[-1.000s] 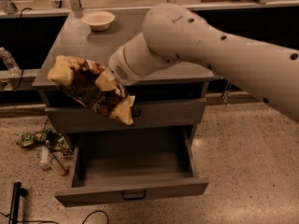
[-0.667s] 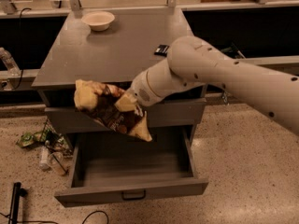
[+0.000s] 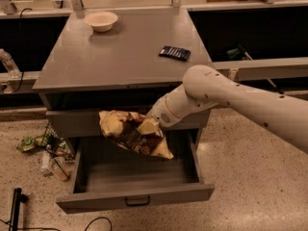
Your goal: Place brown chip bag into middle drawer
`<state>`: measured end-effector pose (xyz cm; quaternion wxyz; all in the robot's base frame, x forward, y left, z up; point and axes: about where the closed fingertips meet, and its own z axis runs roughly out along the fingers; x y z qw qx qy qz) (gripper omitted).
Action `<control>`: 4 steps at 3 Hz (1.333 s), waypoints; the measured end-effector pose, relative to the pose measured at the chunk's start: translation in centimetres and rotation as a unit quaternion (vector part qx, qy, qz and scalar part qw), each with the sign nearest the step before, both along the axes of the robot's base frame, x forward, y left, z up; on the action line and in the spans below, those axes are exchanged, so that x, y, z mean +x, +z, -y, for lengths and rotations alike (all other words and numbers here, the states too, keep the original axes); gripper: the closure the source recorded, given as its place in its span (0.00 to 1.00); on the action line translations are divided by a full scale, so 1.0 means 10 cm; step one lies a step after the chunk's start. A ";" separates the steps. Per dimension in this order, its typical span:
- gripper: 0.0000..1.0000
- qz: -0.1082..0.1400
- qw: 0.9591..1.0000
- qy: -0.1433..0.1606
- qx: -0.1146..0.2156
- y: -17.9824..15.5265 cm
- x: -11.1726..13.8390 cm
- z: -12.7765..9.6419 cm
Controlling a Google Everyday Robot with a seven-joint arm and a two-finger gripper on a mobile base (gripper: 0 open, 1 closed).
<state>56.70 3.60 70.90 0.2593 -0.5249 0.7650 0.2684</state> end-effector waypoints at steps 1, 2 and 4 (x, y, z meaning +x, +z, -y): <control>1.00 -0.010 1.000 0.004 -0.006 -0.15 0.04 0.01; 1.00 -0.005 0.999 0.004 -0.034 -0.38 0.05 0.05; 1.00 0.045 0.990 0.073 -0.112 -1.20 0.25 0.43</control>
Offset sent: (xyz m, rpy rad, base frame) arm 0.0091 -0.0200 -0.0699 -0.1671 -0.0170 0.0016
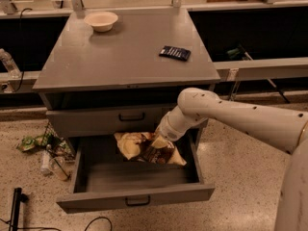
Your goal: Place brown chip bag into middle drawer
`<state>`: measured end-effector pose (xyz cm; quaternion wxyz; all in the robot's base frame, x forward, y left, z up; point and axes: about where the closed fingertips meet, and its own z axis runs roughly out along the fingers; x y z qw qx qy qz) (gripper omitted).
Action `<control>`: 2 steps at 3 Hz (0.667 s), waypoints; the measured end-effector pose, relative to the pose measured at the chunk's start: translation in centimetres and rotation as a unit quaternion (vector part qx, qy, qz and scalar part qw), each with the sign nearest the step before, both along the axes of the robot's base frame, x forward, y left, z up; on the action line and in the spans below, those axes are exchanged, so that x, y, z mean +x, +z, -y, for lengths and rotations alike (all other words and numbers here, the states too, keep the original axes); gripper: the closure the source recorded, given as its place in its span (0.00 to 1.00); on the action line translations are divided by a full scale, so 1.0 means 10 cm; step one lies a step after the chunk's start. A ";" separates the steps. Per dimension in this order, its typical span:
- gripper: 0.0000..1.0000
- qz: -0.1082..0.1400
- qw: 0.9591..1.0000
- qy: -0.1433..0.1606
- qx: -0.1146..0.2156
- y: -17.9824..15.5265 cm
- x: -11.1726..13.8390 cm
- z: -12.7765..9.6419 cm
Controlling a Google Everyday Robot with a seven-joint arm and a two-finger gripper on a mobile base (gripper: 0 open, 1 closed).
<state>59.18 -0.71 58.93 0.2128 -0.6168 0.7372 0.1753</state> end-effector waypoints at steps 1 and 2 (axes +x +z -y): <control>0.98 0.019 0.999 0.021 -0.032 -0.30 0.14 0.09; 0.69 0.036 0.998 -0.004 -0.052 -0.58 0.24 0.17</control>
Offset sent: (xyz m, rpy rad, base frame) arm 0.0361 -0.0257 -0.0780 -0.1339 -0.0998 -0.0474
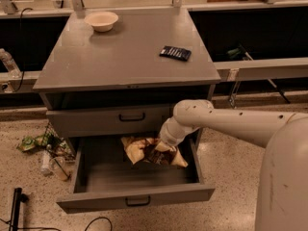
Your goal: Place brown chip bag into middle drawer
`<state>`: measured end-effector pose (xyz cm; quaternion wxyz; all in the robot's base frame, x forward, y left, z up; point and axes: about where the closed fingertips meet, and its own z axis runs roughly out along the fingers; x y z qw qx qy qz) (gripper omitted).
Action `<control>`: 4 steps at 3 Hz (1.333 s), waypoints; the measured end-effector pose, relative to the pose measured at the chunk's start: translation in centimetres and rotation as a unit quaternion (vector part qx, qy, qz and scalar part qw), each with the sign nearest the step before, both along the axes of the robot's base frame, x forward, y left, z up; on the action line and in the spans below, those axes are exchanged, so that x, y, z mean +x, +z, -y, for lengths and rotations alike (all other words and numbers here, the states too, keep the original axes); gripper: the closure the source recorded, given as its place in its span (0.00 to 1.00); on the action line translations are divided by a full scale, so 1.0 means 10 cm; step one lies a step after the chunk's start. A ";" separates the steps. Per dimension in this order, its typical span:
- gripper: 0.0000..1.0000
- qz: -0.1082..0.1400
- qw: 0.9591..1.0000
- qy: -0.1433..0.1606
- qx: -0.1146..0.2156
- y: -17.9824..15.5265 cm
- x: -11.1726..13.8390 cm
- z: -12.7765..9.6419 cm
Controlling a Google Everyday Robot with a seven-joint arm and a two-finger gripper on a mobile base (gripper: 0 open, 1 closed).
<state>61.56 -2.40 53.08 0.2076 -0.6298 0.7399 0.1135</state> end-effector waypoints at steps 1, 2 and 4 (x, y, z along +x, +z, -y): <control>0.38 0.003 1.000 -0.027 -0.004 -0.24 -0.10 0.00; 0.15 0.003 1.000 -0.020 0.003 -0.32 -0.14 -0.08; 0.15 -0.001 0.998 -0.054 0.029 0.06 -0.40 0.07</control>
Offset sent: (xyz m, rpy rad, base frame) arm -0.0171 0.0160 -0.0379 0.0246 -0.0122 -0.0283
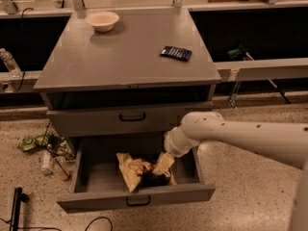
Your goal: Place brown chip bag into middle drawer
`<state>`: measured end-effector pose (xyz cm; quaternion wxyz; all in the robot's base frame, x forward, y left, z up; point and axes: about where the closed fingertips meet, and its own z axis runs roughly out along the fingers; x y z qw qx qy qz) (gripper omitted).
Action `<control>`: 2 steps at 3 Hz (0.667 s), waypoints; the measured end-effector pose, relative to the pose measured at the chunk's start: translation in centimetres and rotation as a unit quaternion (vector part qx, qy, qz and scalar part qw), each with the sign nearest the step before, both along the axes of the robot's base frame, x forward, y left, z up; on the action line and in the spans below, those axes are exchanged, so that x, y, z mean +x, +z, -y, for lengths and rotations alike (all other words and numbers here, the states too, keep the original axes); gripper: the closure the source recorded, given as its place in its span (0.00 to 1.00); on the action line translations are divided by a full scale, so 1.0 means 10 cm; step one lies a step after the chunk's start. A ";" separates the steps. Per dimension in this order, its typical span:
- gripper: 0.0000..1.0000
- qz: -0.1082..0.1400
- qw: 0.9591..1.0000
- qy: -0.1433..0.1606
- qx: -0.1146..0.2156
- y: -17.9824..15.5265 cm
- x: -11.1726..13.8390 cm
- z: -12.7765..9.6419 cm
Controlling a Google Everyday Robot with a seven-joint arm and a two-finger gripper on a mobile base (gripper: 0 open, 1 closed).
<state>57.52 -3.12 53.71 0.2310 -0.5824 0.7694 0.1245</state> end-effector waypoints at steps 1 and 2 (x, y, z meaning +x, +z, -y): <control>0.45 0.020 0.998 -0.053 0.023 0.81 -0.37 0.44; 0.34 0.023 0.998 -0.057 0.020 0.80 -0.35 0.48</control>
Offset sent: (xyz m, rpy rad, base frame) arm -0.0299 -0.0324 0.0582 0.0380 -0.0231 -0.0785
